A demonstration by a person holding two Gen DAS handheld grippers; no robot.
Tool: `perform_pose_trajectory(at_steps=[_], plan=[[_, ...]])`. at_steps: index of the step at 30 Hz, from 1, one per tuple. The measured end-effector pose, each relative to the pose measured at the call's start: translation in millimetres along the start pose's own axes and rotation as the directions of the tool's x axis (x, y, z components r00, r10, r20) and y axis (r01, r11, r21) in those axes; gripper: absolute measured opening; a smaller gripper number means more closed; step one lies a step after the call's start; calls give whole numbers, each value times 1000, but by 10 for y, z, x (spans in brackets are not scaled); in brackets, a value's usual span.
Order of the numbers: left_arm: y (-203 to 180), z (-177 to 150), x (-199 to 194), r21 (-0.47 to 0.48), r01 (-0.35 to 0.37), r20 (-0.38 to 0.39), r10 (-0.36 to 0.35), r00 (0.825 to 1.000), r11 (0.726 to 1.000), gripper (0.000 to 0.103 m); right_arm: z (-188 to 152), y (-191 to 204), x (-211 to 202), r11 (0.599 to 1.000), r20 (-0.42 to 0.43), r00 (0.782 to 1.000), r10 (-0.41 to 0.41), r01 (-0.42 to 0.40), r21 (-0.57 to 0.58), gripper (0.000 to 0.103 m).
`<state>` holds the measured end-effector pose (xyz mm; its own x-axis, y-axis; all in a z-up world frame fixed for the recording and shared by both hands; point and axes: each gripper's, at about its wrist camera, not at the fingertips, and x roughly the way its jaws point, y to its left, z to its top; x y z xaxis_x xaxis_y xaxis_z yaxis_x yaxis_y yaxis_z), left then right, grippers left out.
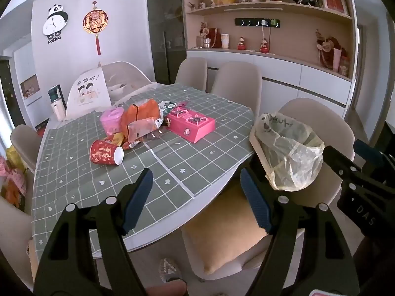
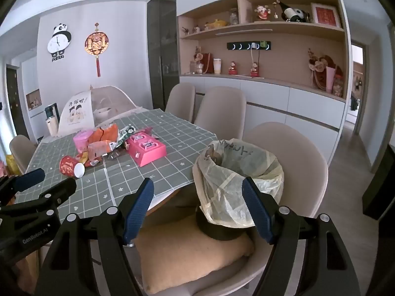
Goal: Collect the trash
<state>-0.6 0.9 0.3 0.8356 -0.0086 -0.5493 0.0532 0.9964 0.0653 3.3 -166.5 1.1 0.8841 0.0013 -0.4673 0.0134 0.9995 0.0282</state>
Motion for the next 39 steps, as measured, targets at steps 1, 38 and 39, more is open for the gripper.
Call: perform_pose_trajectory(at_steps=[1, 38, 39], plan=[[-1, -4, -2, 1, -1, 0, 1, 1000, 1000, 70, 0, -2, -3, 1000, 4, 1000, 1, -1, 0, 70], [-57, 48, -21, -5, 6, -1, -6, 1000, 1000, 70, -10, -131, -15, 1000, 4, 1000, 4, -4, 21, 70], [-59, 50, -23, -4, 5, -1, -5, 1000, 1000, 70, -11, -131, -18, 1000, 4, 1000, 4, -4, 21, 70]])
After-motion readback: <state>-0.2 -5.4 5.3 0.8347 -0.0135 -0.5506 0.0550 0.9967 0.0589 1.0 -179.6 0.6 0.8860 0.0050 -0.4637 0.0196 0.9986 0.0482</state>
